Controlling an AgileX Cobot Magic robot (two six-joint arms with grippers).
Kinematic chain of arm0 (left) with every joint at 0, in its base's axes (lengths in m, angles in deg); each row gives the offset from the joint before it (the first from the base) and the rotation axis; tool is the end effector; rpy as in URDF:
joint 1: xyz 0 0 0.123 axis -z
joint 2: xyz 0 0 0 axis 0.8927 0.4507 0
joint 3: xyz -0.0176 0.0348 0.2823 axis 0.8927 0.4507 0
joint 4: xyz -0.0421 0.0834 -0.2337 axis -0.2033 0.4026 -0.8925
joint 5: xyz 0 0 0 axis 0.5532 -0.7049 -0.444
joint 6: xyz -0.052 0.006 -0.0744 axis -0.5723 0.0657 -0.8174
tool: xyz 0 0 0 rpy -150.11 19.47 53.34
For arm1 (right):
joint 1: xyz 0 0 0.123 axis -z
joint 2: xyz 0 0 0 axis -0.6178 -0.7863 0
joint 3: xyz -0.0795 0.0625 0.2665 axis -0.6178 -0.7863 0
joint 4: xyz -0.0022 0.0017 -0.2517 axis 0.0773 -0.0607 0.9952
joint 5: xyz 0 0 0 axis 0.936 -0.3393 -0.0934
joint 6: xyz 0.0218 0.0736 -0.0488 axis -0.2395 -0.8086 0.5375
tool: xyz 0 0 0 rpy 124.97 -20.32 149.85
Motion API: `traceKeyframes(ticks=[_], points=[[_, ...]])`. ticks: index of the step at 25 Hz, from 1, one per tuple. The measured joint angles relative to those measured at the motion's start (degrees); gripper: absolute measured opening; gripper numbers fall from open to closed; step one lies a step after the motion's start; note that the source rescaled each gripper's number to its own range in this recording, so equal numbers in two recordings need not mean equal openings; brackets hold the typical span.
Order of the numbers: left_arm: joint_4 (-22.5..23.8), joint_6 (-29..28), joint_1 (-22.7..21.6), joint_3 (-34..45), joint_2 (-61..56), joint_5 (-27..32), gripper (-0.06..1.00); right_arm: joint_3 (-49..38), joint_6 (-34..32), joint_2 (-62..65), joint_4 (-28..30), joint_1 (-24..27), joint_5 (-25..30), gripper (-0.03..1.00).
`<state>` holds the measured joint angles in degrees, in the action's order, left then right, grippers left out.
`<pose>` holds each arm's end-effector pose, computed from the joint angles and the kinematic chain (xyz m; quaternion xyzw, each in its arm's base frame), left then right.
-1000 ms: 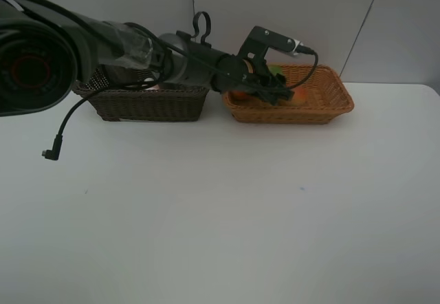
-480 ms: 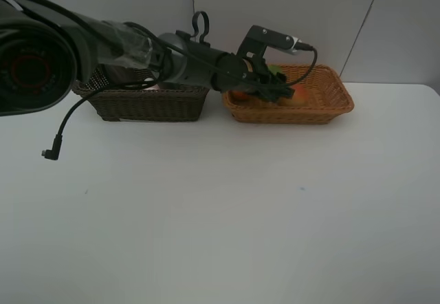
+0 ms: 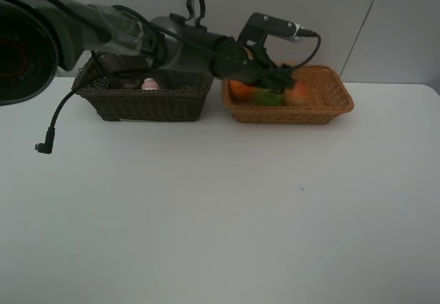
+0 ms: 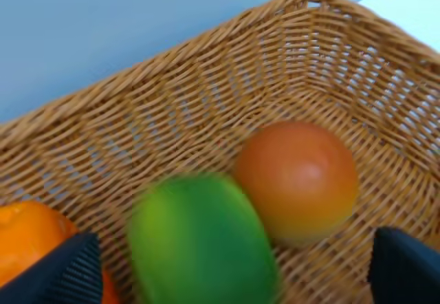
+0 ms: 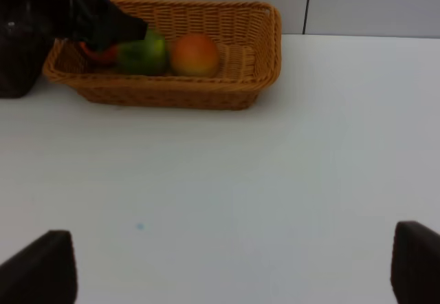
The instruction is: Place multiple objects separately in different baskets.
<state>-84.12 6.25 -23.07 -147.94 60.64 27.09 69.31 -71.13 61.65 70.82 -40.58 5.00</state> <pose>0.4105 -0.3458 0.1492 0.2767 0.8081 -0.1869 0.4852 -0.0085 0.0011 0.2846 -0.0250 0.8441 0.0161 0.5353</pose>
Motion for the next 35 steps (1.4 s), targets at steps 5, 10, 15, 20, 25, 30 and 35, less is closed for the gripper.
traceKeyframes(ticks=[5, 10, 15, 20, 25, 30, 35], points=[[0.00, 1.58, -0.64, 0.00, -5.57, 11.56, 1.00, 0.00, 0.00, 0.00, 0.00, 0.00, 0.00, 0.97], [0.00, -0.87, -3.89, -0.06, -12.24, 26.17, 1.00, 0.00, 0.00, 0.00, 0.00, 0.00, 0.00, 0.97], [0.38, -3.92, -9.12, -0.06, -18.35, 39.37, 1.00, 0.00, 0.00, 0.00, 0.00, 0.00, 0.00, 0.97], [3.68, -9.05, -14.57, 3.70, -25.33, 45.43, 1.00, 0.00, 0.00, 0.00, 0.00, 0.00, 0.00, 0.97], [6.71, -13.48, -20.72, 16.48, -36.30, 44.32, 1.00, 0.00, 0.00, 0.00, 0.00, 0.00, 0.00, 0.97], [9.70, -15.15, -24.87, 31.14, -49.32, 40.84, 1.00, 0.00, 0.00, 0.00, 0.00, 0.00, 0.00, 0.97], [14.30, -16.89, -25.88, 43.24, -64.49, 37.17, 1.00, 0.00, 0.00, 0.00, 0.00, 0.00, 0.00, 0.97]])
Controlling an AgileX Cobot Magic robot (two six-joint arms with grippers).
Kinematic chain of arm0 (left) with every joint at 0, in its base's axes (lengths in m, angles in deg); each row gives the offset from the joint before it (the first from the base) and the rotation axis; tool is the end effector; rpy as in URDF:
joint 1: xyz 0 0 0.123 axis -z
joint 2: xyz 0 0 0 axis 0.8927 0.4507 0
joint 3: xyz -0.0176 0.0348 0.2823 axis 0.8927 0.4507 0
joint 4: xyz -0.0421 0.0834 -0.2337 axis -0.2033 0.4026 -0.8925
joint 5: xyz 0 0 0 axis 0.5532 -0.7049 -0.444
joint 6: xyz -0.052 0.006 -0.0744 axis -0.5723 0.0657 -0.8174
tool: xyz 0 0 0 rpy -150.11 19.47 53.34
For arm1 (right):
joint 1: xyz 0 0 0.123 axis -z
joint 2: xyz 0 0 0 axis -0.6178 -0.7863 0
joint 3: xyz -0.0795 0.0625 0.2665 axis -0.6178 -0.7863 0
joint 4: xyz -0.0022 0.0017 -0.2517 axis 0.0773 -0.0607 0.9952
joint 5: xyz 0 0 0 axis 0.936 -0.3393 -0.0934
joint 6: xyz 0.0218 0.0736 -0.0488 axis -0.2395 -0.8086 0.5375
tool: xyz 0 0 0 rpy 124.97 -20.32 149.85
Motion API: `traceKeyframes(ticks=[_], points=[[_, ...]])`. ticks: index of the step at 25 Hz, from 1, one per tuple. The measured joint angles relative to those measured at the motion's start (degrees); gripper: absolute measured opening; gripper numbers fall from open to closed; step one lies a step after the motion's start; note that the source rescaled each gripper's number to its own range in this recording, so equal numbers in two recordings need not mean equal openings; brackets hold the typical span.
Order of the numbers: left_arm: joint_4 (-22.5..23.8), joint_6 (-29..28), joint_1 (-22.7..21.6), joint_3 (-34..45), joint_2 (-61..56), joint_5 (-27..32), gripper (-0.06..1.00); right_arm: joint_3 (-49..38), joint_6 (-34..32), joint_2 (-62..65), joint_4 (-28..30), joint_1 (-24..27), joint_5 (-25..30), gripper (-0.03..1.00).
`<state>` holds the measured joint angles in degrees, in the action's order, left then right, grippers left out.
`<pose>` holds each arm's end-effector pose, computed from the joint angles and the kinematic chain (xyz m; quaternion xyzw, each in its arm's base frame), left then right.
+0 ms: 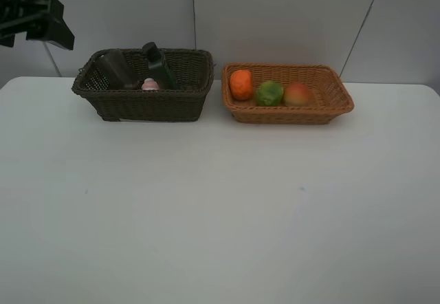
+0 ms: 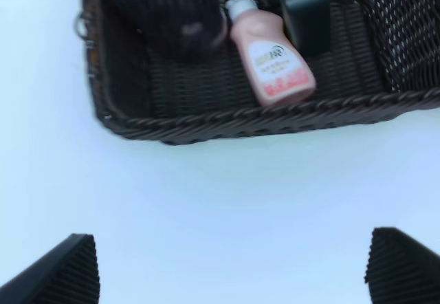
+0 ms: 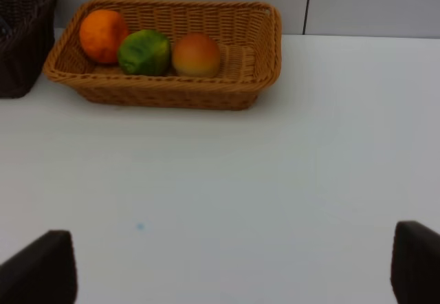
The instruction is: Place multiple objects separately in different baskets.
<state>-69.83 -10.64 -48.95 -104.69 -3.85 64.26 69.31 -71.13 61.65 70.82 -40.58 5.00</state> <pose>0.2540 -0.0552 0.3262 0.0410 0.9147 -0.0274 0.4011 -0.0085 0.0011 0.2846 -0.0250 0.8441 0.0161 0.5353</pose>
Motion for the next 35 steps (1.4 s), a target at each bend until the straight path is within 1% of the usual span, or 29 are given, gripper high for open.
traceKeyframes(ticks=[4, 7, 10, 12, 15, 21, 25, 31, 33, 35], points=[[3.77, -2.60, 0.00, 8.75, -13.04, -2.62, 1.00, 0.00, 0.00, 0.00, 0.00, 0.00, 0.00, 0.97], [5.24, -3.32, 0.00, 14.84, -23.36, -3.94, 1.00, 0.00, 0.00, 0.00, 0.00, 0.00, 0.00, 0.97], [5.98, -3.49, 0.00, 19.33, -33.20, -3.70, 1.00, 0.00, 0.00, 0.00, 0.00, 0.00, 0.00, 0.97], [6.06, -3.49, 0.00, 20.93, -39.18, -2.27, 1.00, 0.00, 0.00, 0.00, 0.00, 0.00, 0.00, 0.97], [6.06, -3.49, 0.00, 21.29, -46.37, 1.98, 1.00, 0.00, 0.00, 0.00, 0.00, 0.00, 0.00, 0.97], [6.00, -3.49, 0.00, 21.46, -56.21, 15.06, 1.00, 0.00, 0.00, 0.00, 0.00, 0.00, 0.00, 0.97], [4.96, -3.49, 0.00, 21.46, -61.58, 21.60, 1.00, 0.00, 0.00, 0.00, 0.00, 0.00, 0.00, 0.97], [4.48, -1.75, 0.00, 21.53, -69.09, 28.23, 1.00, 0.00, 0.00, 0.00, 0.00, 0.00, 0.00, 0.97], [3.03, -0.55, 0.00, 21.53, -70.63, 29.20, 1.00, 0.00, 0.00, 0.00, 0.00, 0.00, 0.00, 0.97], [0.23, 0.89, 0.00, 21.53, -70.85, 29.97, 1.00, 0.00, 0.00, 0.00, 0.00, 0.00, 0.00, 0.97]])
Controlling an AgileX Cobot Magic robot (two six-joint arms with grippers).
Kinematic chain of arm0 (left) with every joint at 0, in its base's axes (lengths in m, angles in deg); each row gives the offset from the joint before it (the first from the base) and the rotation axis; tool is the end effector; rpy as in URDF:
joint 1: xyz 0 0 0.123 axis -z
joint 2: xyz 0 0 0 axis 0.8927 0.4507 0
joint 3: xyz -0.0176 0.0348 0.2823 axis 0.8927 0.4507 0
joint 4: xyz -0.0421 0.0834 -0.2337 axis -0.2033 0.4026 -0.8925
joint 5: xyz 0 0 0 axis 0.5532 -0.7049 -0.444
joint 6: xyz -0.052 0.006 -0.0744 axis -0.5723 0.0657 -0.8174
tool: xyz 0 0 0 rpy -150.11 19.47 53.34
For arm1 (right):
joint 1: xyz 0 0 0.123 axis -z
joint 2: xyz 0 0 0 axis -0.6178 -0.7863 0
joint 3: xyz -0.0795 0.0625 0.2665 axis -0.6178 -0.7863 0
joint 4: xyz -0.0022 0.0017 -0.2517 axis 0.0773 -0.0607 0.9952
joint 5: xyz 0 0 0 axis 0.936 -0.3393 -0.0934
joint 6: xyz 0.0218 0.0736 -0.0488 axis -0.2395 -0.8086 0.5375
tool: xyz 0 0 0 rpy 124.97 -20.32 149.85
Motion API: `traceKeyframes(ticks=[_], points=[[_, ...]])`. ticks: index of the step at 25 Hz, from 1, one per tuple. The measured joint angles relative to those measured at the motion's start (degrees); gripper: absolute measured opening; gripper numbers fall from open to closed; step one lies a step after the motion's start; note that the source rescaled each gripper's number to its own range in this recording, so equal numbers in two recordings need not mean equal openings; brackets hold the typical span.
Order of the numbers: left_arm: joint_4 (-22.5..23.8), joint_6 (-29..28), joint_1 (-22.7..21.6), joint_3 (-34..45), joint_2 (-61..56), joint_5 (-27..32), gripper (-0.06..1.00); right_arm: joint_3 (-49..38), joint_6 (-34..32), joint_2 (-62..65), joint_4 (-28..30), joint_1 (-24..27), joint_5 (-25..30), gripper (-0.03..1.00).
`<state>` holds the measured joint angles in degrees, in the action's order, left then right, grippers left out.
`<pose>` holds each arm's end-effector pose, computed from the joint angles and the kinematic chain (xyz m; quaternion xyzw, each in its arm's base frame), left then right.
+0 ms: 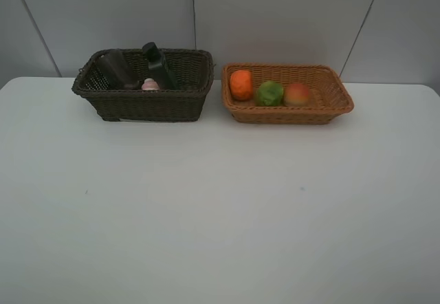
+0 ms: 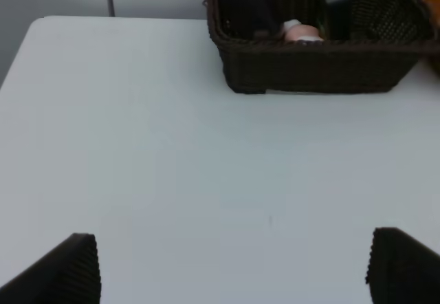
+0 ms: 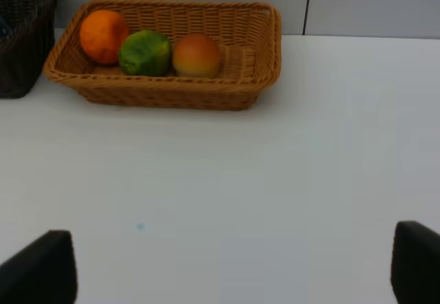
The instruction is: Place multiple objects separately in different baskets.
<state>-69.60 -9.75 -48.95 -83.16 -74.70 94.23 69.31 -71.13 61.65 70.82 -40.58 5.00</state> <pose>-0.0213 0.0206 0.3052 -0.0104 0.8349 -0.0467 0.5483 -0.0085 0.0011 0.2846 -0.0250 0.8441 0.0161 0.5353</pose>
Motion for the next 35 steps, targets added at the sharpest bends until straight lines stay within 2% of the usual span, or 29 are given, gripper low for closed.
traceKeyframes(ticks=[5, 9, 12, 15, 35], points=[[-5.46, 2.58, 0.00, 2.13, -0.04, 1.37, 1.00, 0.00, 0.00, 0.00, 0.00, 0.00, 0.00, 0.97], [-5.37, 2.59, 0.00, 4.59, -0.04, 1.43, 1.00, 0.00, 0.00, 0.00, 0.00, 0.00, 0.00, 0.97], [-4.18, 2.65, 0.00, 5.97, -0.06, -2.05, 1.00, 0.00, 0.00, 0.00, 0.00, 0.00, 0.00, 0.97], [-4.07, 3.00, 0.00, 6.57, -0.06, -3.12, 1.00, 0.00, 0.00, 0.00, 0.00, 0.00, 0.00, 0.97], [-4.19, 4.07, 0.00, 6.57, -0.06, -3.80, 1.00, 0.00, 0.00, 0.00, 0.00, 0.00, 0.00, 0.97]])
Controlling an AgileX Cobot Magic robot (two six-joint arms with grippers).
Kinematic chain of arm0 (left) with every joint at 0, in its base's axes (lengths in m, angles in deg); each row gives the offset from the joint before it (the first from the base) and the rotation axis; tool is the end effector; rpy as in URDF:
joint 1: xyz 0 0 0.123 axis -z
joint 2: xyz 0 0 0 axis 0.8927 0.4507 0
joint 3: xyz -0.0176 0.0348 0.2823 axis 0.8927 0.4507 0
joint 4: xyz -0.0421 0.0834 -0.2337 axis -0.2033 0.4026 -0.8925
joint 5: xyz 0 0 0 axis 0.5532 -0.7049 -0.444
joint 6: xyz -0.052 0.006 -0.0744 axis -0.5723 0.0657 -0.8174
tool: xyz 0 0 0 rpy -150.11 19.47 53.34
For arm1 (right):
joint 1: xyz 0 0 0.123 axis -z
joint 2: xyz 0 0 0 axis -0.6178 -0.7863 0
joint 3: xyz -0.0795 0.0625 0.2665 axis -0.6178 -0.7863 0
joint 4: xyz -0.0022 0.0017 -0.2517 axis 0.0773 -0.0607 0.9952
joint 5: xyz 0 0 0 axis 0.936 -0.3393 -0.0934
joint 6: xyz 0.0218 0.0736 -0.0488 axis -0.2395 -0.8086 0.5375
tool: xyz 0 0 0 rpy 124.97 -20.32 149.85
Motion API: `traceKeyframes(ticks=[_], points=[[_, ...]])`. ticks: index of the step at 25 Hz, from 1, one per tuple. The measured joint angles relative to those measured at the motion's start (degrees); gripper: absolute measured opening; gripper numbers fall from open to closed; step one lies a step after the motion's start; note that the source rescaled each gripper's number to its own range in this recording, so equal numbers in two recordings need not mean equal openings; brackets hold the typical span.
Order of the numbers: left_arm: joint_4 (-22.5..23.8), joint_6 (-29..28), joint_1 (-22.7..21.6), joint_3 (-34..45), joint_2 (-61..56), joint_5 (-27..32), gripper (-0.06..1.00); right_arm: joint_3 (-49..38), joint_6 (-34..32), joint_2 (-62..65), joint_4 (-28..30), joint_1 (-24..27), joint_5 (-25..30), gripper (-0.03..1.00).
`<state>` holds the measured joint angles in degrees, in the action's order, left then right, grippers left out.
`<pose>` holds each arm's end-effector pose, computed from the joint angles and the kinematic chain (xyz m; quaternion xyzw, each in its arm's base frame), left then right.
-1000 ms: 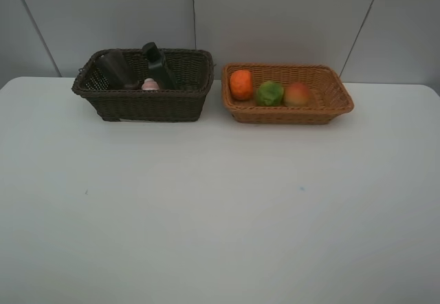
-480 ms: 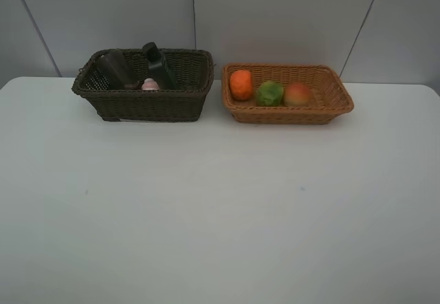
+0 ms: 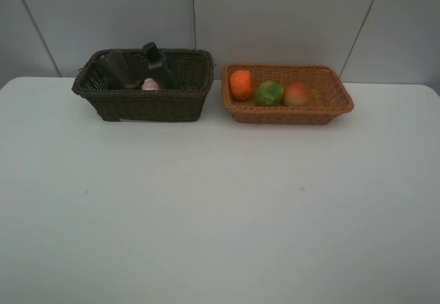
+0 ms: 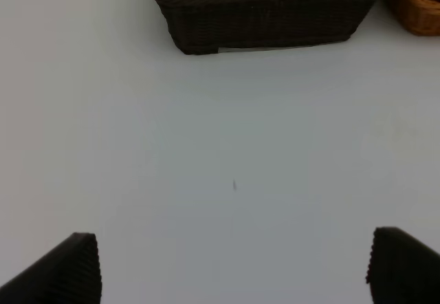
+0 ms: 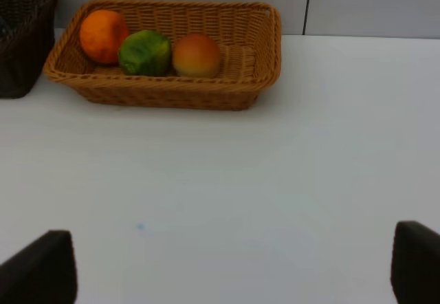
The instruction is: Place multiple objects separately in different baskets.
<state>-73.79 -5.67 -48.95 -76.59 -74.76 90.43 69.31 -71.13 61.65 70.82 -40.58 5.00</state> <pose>-0.0052 0.0100 0.2794 0.0297 0.8492 -0.0581 0.5240 -0.0085 0.0011 0.2846 -0.0250 0.8441 0.0161 0.5353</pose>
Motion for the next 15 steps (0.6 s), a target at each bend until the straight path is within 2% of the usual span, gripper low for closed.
traceKeyframes(ticks=[15], points=[[0.00, 0.04, 0.00, 0.00, 0.00, -0.07, 1.00, 0.00, 0.00, 0.00, 0.00, 0.00, 0.00, 0.97]])
